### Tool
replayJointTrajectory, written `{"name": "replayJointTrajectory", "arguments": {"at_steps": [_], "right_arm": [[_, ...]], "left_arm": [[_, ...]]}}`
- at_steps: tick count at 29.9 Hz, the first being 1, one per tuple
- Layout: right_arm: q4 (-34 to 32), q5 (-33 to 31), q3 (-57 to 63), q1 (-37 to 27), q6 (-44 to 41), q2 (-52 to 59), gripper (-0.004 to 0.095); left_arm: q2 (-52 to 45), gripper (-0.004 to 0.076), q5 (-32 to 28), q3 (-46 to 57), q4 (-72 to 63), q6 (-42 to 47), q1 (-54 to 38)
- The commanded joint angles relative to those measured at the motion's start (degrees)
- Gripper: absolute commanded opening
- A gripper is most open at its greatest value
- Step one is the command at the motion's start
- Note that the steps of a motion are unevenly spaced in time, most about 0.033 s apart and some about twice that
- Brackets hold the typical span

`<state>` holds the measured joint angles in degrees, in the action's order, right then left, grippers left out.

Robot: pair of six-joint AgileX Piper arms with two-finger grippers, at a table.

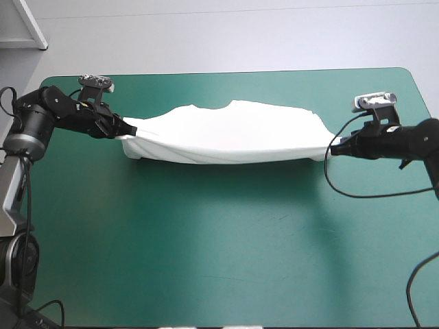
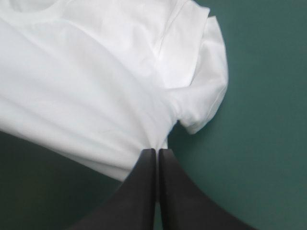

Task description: Fold the cloth

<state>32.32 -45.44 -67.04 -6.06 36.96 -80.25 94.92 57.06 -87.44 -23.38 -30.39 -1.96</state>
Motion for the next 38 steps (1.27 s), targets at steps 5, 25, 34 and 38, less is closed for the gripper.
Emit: {"name": "replayJointTrajectory", "arguments": {"at_steps": [5, 25, 34, 38], "right_arm": [[4.89, -2.05, 11.80, -0.38, 1.37, 10.22, -0.0013], [-1.34, -5.75, 37.65, -0.38, -6.52, 27.04, -0.0013], [1.16, -5.56, 37.52, -0.38, -4.26, 27.04, 0.0413], [2.38, -6.47, 33.67, -0.38, -4.26, 27.04, 0.0585]], "left_arm": [[-11.62, 0.0019, -2.42, 11.72, -2.95, -1.32, -0.04], [-32.89, 0.0019, -1.21, 48.25, 3.70, 3.73, -0.04], [-32.72, 0.0172, -0.42, 48.21, 1.07, 1.53, -0.04], [-33.09, 0.0358, 2.42, 45.69, 0.46, 2.06, -0.04]]}}
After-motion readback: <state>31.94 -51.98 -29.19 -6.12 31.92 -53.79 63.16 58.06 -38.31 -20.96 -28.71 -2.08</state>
